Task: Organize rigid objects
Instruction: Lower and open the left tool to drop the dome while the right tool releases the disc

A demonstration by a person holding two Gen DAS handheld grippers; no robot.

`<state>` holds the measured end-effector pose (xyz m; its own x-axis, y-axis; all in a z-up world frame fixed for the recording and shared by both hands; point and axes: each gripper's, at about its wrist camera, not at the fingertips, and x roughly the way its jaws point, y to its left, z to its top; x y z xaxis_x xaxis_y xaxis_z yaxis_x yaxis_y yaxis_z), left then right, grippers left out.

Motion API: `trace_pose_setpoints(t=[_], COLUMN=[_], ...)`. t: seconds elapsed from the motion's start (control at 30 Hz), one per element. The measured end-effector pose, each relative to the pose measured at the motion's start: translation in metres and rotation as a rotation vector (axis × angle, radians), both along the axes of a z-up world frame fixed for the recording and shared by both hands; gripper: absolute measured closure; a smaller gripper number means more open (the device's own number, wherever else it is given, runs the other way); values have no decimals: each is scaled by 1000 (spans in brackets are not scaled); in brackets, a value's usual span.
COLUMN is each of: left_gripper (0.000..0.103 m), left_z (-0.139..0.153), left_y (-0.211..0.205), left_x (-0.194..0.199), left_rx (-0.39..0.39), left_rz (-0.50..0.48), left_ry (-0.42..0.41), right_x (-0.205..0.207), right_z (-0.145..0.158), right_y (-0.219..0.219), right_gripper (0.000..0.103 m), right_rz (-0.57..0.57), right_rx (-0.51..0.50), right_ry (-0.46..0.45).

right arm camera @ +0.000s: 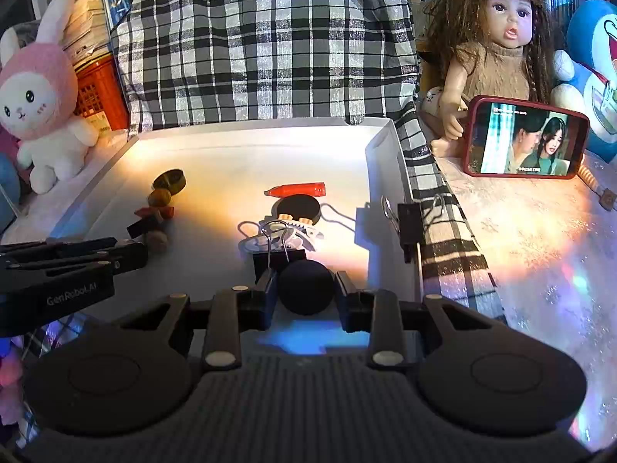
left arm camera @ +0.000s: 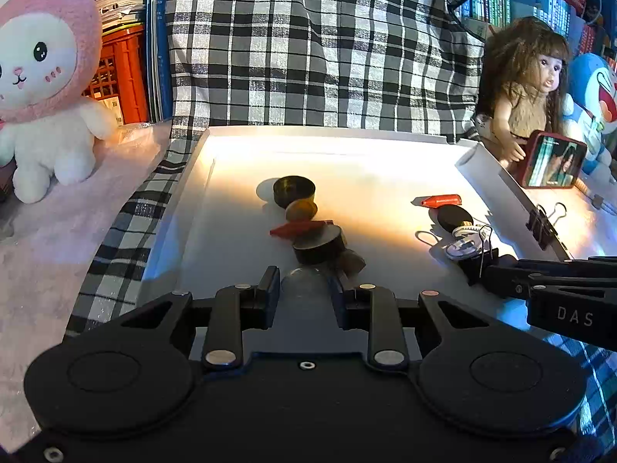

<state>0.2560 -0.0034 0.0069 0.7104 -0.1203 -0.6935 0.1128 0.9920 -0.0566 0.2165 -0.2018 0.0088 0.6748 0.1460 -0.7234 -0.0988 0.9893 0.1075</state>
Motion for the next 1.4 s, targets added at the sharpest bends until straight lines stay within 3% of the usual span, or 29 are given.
trace_pose_setpoints(t=[0.8,0.87,0.93,1.27,1.4], left_gripper=[75,72,64,46,34], left_z=[-6,-6,-6,-5,-2], left_y=[-1,-1,-2,-2,1], left_x=[14,14,13,7,3], left_rx=[14,12,11,16,2], left_rz=[16,13,11,10,22], left_ry=[-50,-50,-49,-45,-52], right_x=[19,18,18,10,7], right_z=[-1,-1,-1,1,7], right_y=[0,0,0,3,4], right_gripper=[62,61,51,36,31], right_rz=[-2,1,2,16,20], right_rx=[-17,-19,-24,-40,-46], right_ry=[-39,-43,-46,-68,-80])
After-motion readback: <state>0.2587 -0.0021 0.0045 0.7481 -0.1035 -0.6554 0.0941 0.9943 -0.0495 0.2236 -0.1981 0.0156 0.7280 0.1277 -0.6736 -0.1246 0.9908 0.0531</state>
